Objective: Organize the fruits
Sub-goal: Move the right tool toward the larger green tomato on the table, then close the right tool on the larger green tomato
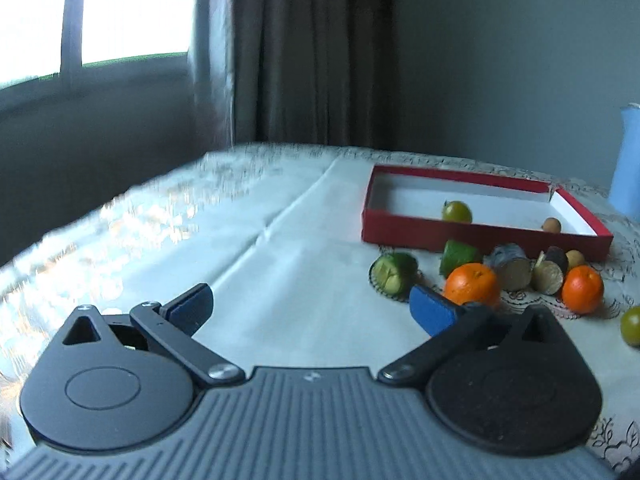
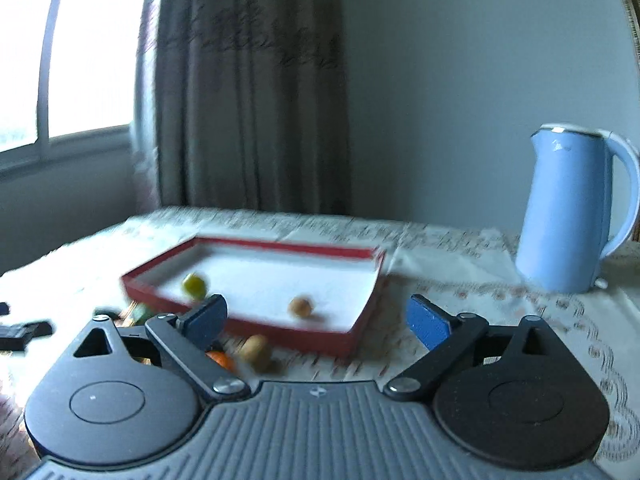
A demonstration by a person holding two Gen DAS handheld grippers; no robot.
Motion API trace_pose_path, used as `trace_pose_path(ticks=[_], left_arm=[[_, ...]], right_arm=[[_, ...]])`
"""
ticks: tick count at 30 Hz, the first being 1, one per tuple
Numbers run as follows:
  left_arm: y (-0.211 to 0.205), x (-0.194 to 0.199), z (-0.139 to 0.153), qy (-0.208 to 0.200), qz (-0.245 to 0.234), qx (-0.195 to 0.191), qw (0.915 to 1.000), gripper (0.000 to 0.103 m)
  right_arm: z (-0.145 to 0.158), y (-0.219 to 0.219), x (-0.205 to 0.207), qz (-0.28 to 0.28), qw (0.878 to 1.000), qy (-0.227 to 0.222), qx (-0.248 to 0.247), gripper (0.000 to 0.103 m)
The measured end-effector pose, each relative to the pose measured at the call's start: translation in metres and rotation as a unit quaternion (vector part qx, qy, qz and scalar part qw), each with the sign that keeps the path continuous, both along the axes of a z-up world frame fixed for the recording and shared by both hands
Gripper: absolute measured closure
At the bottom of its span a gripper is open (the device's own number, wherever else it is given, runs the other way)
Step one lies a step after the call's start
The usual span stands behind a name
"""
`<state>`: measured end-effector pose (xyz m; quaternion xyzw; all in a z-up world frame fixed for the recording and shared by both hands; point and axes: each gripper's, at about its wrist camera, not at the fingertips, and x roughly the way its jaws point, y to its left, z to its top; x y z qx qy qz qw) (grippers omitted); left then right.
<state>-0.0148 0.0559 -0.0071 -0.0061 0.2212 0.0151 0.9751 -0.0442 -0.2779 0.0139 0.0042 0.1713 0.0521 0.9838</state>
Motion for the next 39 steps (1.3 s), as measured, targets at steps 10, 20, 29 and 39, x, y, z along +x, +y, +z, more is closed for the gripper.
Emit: trace_pose_path(ticks=[10,20,29,39], left_arm=[[0.018,0.009,-0.006,0.043,0.004,-0.061,0.9972,0.000],[0.021,0.011,-0.007,0.047,0.003,-0.065,0.9968,0.000],[0.021,0.010,-0.007,0.046,0.004,-0.071,0.9964,0.000],[0.022,0.011,-0.007,0.046,0.004,-0.074,0.9962,0.000]], right_arm=[[-0.030,0.034,-0.030,0.015,0.996,0.056,-0.070,0.006],[-0.041,0.042,-0.018,0.032,0.992,0.095,-0.081,0.039],[-0.049,0.048,-0.003,0.050,0.987,0.134,-0.076,0.052],[-0.053,0.050,0.001,0.047,0.986,0.148,-0.068,0.071]])
